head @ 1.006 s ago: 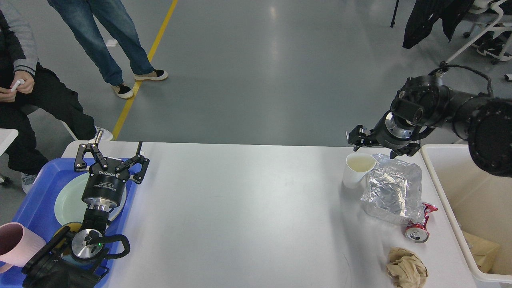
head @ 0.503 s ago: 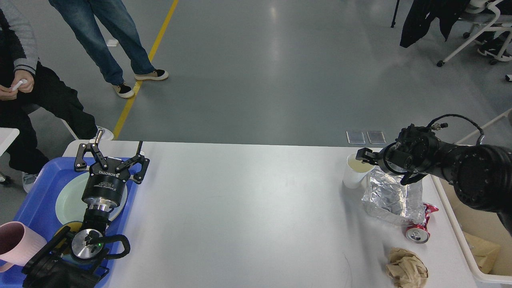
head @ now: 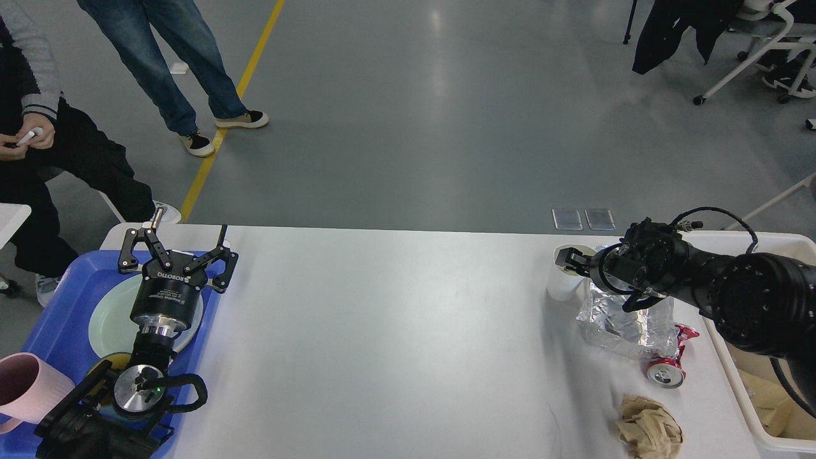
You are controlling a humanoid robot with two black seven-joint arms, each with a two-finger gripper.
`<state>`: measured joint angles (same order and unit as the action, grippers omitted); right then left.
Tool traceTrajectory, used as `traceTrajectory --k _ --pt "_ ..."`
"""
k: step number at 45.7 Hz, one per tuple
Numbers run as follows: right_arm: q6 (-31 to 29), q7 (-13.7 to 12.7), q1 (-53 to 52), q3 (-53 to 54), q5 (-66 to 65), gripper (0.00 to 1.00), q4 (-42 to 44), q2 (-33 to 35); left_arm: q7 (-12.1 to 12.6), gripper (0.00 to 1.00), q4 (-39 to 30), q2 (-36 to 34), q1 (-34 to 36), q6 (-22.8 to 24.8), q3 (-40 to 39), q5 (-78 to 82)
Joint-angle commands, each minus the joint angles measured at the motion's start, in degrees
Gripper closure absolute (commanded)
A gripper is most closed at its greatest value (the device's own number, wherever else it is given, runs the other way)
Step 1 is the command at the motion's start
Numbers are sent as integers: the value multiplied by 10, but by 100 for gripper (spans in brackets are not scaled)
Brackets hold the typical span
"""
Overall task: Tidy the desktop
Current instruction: 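Lower the right gripper onto the white paper cup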
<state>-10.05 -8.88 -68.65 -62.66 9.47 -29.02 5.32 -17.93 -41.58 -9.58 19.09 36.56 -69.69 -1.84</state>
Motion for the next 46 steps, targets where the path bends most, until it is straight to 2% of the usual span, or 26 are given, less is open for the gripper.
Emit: traceTrajectory --k 1,5,7,8,13,26,38,46 --pt "0 -2 5 2 0 64 0 0 0 4 0 0 0 0 0 0" --pt "1 -2 5 2 0 82 0 0 0 4 0 0 0 0 0 0" --pt "0 -2 5 1 -1 97 -2 0 0 4 0 0 0 0 0 0" --pt "-2 -3 4 1 -1 100 -2 0 0 4 0 0 0 0 0 0" --pt "-2 -14 4 2 0 100 -3 2 0 4 0 0 0 0 0 0" --pt "-9 -15 -7 8 2 100 -14 1 0 4 0 0 0 0 0 0" --pt "-11 -15 -85 7 21 100 -106 35 0 4 0 0 0 0 0 0" --pt "-71 -16 -174 -3 27 100 -181 63 0 4 0 0 0 0 0 0"
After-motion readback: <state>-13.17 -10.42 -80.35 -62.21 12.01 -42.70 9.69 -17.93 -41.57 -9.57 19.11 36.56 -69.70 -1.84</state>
